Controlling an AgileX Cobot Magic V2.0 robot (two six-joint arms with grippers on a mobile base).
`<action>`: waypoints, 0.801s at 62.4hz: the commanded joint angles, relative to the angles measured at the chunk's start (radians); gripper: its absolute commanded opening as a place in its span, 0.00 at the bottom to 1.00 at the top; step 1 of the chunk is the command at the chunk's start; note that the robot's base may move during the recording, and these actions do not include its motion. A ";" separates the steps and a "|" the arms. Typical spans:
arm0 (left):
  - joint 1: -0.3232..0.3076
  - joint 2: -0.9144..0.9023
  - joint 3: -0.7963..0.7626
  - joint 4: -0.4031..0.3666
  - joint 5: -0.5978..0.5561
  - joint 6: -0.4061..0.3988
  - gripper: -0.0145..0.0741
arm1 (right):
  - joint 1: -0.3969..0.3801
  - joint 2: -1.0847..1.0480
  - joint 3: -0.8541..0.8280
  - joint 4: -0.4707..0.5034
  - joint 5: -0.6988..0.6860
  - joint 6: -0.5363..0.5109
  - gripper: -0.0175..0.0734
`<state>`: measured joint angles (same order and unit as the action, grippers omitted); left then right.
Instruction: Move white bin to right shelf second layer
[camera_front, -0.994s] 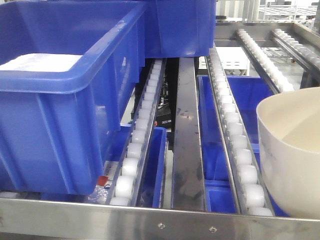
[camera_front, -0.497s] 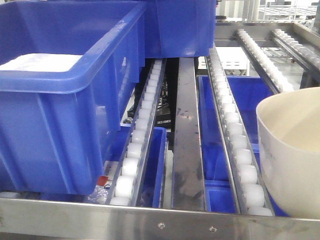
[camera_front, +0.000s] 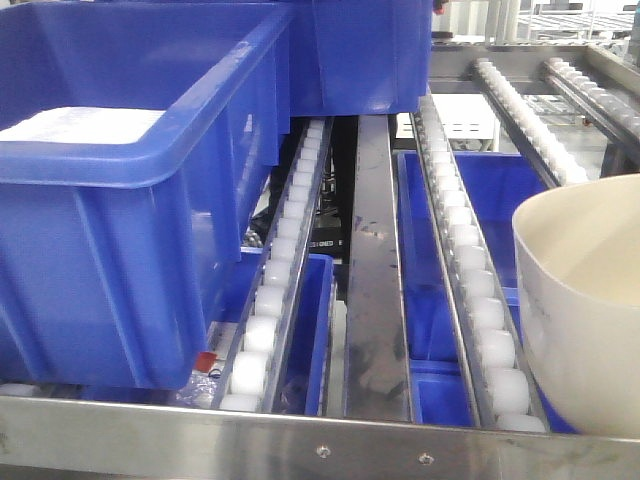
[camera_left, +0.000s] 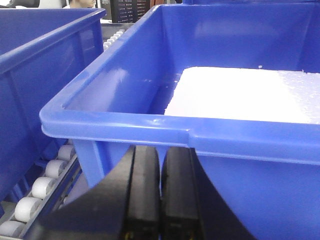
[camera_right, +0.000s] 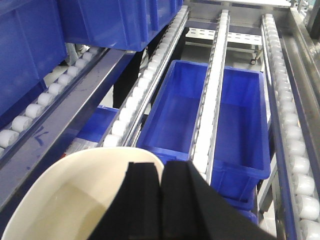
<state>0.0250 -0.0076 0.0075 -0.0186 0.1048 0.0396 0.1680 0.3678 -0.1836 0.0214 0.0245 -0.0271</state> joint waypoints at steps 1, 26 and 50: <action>-0.001 -0.018 0.029 -0.008 -0.083 -0.005 0.26 | -0.025 -0.021 -0.012 0.005 -0.105 -0.009 0.25; -0.001 -0.018 0.029 -0.008 -0.083 -0.005 0.26 | -0.151 -0.321 0.219 0.005 -0.115 -0.009 0.25; -0.001 -0.016 0.029 -0.008 -0.083 -0.005 0.26 | -0.153 -0.397 0.216 -0.031 -0.062 -0.009 0.25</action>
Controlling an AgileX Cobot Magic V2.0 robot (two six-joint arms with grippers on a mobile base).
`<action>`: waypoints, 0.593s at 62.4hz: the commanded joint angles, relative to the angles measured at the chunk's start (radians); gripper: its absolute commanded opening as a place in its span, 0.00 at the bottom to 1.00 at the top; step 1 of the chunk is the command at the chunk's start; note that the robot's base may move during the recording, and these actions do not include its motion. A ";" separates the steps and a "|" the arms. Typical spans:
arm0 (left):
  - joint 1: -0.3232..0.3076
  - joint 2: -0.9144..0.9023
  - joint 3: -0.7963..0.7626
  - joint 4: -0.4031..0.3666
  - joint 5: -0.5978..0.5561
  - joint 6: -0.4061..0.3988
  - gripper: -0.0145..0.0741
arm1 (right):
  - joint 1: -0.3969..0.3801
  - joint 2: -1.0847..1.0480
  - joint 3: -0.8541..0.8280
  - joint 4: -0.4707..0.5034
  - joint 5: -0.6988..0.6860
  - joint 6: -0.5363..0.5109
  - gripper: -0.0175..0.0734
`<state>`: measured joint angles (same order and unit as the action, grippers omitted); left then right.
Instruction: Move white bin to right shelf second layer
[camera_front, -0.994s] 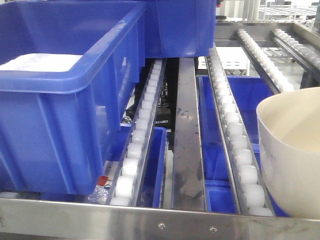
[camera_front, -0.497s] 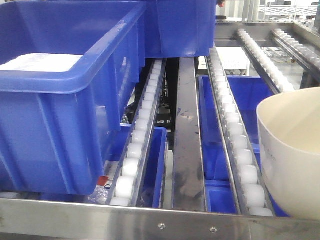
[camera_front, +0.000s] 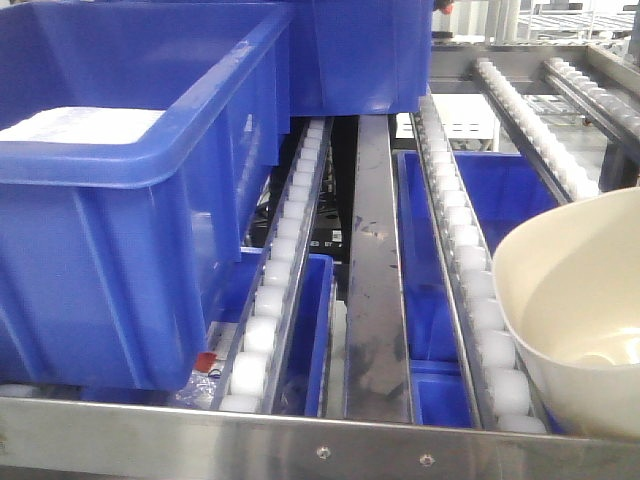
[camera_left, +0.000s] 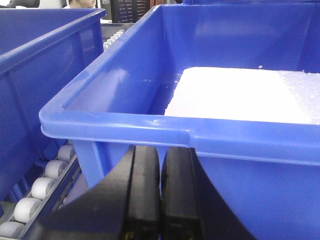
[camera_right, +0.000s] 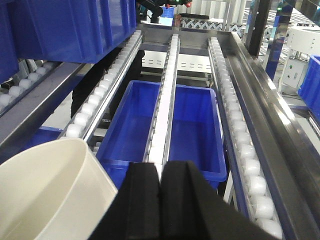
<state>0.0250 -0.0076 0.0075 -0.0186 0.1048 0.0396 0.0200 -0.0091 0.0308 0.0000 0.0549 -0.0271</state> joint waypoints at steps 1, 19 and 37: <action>-0.001 -0.016 0.029 -0.008 -0.083 -0.005 0.26 | -0.005 -0.020 0.001 -0.009 -0.092 -0.009 0.25; -0.001 -0.016 0.029 -0.008 -0.083 -0.005 0.26 | -0.005 -0.020 0.000 -0.009 -0.094 -0.009 0.25; -0.001 -0.016 0.029 -0.008 -0.083 -0.005 0.26 | -0.005 -0.020 0.000 -0.009 -0.094 -0.009 0.25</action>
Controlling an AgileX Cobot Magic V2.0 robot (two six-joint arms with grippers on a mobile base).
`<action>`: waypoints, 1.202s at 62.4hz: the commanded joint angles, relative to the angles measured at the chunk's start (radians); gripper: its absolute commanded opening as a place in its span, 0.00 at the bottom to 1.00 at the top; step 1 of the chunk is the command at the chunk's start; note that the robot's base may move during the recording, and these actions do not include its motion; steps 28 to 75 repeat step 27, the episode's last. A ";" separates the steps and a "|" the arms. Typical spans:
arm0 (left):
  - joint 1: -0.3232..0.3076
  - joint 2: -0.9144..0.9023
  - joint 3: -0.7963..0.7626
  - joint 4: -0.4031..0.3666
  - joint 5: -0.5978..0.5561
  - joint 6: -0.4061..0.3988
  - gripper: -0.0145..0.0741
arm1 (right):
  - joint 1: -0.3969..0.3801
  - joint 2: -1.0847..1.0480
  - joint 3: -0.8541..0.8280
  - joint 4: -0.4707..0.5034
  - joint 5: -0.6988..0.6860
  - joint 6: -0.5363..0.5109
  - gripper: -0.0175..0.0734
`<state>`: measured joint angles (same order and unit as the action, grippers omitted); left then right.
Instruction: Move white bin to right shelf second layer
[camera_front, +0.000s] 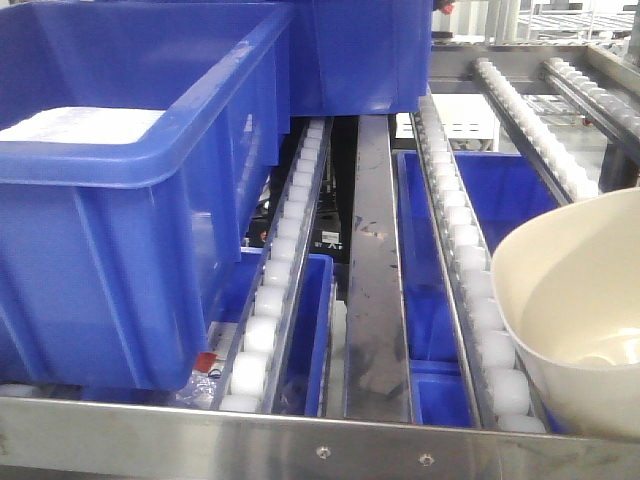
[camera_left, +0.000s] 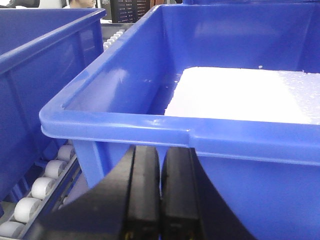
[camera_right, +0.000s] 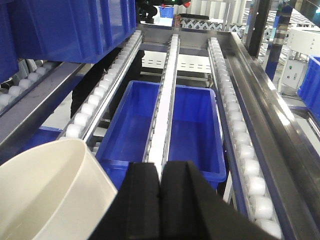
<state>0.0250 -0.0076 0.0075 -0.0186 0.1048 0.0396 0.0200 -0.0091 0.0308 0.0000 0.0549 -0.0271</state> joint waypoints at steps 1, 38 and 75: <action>-0.001 -0.016 0.029 -0.008 -0.083 -0.005 0.26 | -0.005 -0.020 0.000 -0.009 -0.094 -0.009 0.25; -0.001 -0.016 0.029 -0.008 -0.083 -0.005 0.26 | -0.005 -0.019 0.000 -0.009 -0.094 -0.009 0.25; -0.001 -0.016 0.029 -0.008 -0.083 -0.005 0.26 | -0.005 -0.019 0.000 -0.009 -0.094 -0.009 0.25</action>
